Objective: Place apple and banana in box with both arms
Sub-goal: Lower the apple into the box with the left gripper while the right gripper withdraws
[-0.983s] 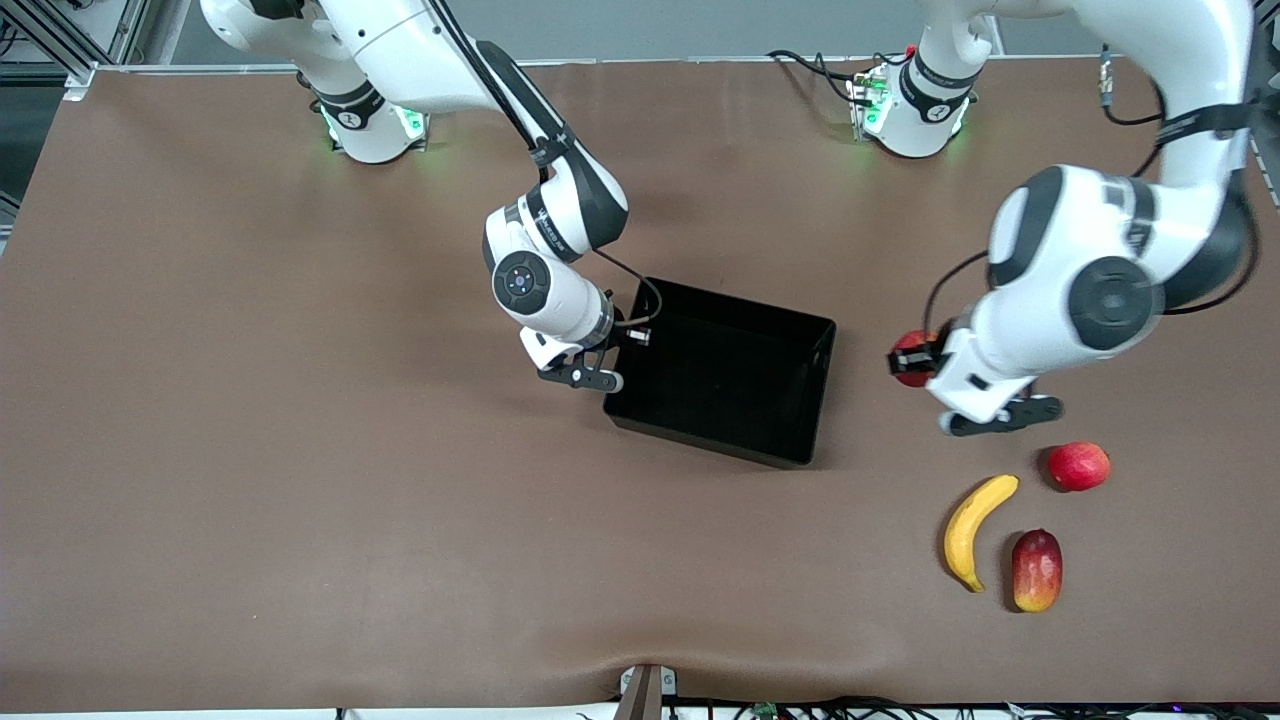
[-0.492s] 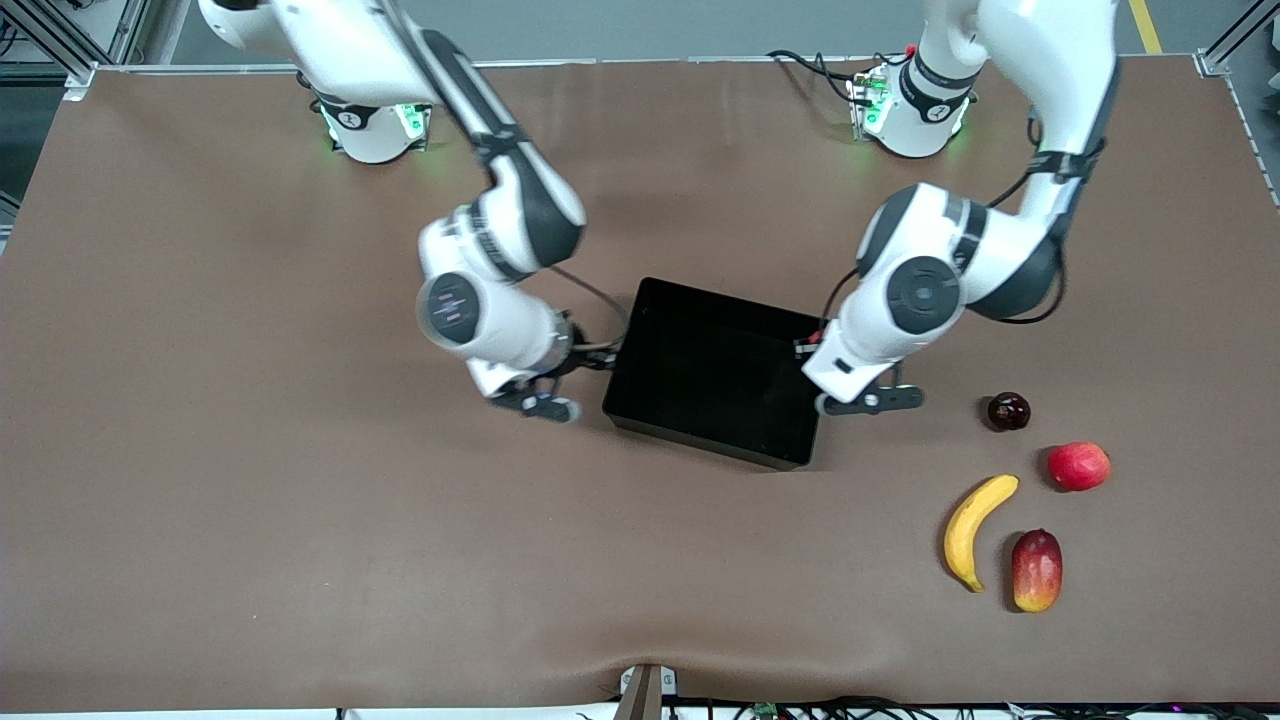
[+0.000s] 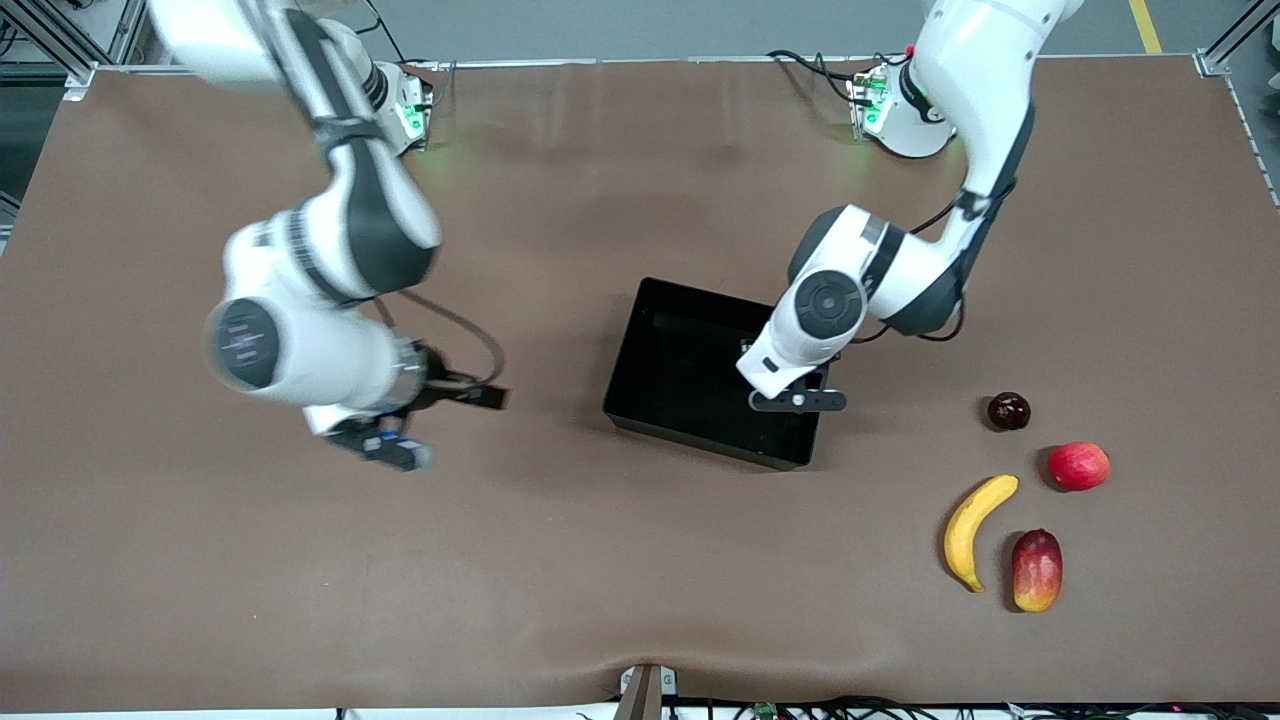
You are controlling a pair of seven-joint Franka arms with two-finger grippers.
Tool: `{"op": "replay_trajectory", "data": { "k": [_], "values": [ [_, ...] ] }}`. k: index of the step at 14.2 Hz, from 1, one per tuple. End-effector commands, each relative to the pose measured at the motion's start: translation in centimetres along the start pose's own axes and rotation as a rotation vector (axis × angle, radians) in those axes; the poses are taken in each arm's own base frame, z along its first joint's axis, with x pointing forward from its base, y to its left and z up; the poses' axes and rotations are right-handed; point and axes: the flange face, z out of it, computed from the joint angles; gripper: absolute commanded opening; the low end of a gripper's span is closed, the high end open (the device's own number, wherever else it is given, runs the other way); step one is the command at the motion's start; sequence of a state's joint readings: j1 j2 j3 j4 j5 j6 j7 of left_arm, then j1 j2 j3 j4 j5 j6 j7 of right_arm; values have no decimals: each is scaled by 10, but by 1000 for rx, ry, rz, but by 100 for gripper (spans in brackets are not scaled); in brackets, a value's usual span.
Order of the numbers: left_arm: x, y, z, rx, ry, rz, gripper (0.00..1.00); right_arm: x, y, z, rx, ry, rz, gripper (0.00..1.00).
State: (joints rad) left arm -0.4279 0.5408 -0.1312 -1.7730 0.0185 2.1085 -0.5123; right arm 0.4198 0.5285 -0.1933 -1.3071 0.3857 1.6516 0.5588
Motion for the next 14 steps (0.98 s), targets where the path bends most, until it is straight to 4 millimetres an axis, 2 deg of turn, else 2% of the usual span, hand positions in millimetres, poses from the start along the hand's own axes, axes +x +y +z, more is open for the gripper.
{"op": "replay_trajectory", "data": {
  "k": [1,3,4,5,7,8,9,10,12,13,14],
  "values": [
    [4,3,16,23,-7,8,0,15,51,-57,-9,-40,-31,100],
    [1,10,26,32,-19,19,0,25,106,-96,-33,-54,-100,100],
    [2,11,31,32,-25,18,0,31,133,-109,-52,-55,-128,100],
    [3,11,34,33,-28,16,0,30,158,-131,-65,-37,-160,100],
    [4,13,38,32,-29,18,0,17,186,-161,-184,-4,-258,100],
    [4,13,39,33,-30,18,14,4,193,-179,-231,9,-309,100],
    [3,14,38,34,-26,25,99,-27,204,-209,-234,18,-314,100],
    [6,15,31,26,-15,22,100,-54,214,-229,-218,31,-309,100],
    [12,15,11,10,12,16,100,-92,235,-248,-183,94,-324,100],
    [16,14,-3,1,31,12,100,-98,248,-242,-173,92,-318,100],
    [18,6,-27,-6,50,0,100,-97,258,-233,-164,99,-308,100]
  ]
}}
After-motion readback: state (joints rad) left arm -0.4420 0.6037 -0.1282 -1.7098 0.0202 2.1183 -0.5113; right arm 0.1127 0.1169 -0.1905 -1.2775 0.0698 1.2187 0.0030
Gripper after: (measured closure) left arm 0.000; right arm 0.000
